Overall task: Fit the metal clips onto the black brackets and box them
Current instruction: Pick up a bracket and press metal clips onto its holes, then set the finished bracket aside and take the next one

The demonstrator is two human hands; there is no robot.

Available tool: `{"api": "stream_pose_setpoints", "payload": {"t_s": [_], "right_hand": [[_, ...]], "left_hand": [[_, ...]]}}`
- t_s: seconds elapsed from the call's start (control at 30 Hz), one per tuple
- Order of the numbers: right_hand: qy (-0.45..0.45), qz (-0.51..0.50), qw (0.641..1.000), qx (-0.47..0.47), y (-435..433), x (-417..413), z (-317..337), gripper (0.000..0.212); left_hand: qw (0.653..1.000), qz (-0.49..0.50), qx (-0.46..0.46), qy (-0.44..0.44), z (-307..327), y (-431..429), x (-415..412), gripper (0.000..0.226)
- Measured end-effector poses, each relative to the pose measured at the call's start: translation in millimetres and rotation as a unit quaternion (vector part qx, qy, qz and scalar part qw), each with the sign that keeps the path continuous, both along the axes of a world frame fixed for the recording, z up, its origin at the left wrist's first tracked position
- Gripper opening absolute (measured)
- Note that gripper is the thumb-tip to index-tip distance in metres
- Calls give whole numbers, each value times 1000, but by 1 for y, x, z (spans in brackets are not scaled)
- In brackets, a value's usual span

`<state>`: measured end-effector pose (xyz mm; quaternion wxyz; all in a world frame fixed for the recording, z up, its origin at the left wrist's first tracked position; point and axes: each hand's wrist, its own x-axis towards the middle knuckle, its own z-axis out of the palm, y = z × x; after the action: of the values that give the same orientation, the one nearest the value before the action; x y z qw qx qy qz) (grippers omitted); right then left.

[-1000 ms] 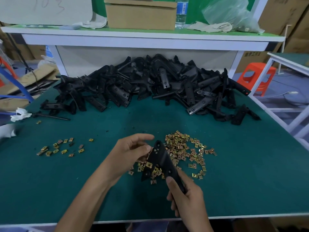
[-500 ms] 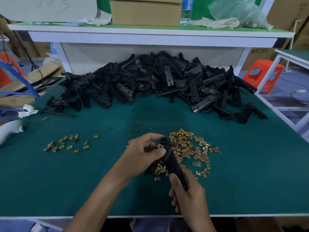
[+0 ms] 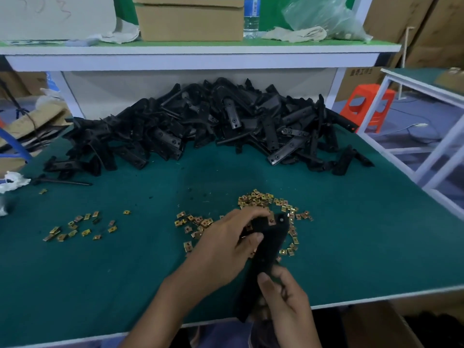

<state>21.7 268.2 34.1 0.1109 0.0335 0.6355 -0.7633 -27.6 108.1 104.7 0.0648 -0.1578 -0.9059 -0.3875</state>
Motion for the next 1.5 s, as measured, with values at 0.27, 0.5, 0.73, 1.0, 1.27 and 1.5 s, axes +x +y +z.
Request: {"api": "stream_pose_setpoints", "payload": {"t_s": [0.27, 0.5, 0.73, 1.0, 1.27, 1.5], "right_hand": [[-66, -102, 991, -51, 46, 43, -9, 28], [-47, -252, 962, -98, 83, 92, -11, 25], [-40, -415, 901, -117, 134, 120, -2, 23], [-95, -509, 827, -221, 210, 118, -6, 65], [-64, -367, 926, -58, 144, 66, -11, 20], [57, -147, 965, 210, 75, -7, 14, 29]], "left_hand": [[989, -143, -31, 12, 4, 62, 4, 37], [973, -229, -14, 39, -5, 125, 17, 23], [961, -278, -12, -8, -9, 169, 39, 40], [964, -264, -8, -11, -24, 158, 41, 31], [981, -180, 19, -64, -43, 105, 18, 29], [997, -33, 27, -61, -45, 29, -24, 23]]}}
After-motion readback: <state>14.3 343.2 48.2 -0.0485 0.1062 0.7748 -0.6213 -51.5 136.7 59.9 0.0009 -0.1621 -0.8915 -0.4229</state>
